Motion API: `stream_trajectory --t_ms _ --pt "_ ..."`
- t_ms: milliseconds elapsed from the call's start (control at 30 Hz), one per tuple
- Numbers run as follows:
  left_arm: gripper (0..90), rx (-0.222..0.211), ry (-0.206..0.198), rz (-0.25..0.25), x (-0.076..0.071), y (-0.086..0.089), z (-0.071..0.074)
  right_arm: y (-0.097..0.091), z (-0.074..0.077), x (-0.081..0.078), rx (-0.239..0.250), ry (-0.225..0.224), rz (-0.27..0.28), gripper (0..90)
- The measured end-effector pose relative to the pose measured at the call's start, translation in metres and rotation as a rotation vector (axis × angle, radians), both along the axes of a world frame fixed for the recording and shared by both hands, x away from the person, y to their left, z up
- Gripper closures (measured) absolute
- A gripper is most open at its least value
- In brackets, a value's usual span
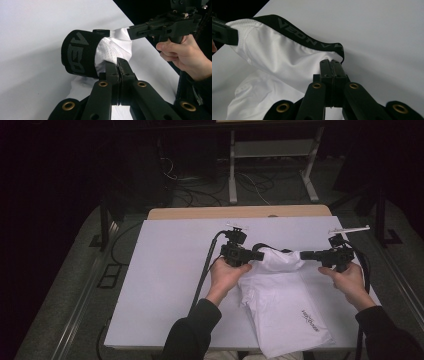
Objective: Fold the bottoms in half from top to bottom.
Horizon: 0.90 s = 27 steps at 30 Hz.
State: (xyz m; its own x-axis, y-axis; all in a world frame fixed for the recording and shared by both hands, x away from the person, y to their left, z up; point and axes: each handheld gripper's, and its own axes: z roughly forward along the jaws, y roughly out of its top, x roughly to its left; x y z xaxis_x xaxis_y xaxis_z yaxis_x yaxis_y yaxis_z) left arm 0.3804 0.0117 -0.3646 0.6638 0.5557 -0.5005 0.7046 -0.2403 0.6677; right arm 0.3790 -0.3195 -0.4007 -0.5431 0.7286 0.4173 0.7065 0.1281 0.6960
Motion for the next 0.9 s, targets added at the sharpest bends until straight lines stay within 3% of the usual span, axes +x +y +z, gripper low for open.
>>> stream_trajectory --t_ms 800,900 --pt "87.2 -0.038 0.021 -0.038 -0.029 0.0 -0.011 0.0 -0.006 -0.018 -0.031 0.008 0.043 88.4" --pt "87.2 -0.06 0.035 -0.037 -0.032 0.001 -0.013 -0.002 -0.008 -0.022 -0.03 0.014 0.047 88.4"
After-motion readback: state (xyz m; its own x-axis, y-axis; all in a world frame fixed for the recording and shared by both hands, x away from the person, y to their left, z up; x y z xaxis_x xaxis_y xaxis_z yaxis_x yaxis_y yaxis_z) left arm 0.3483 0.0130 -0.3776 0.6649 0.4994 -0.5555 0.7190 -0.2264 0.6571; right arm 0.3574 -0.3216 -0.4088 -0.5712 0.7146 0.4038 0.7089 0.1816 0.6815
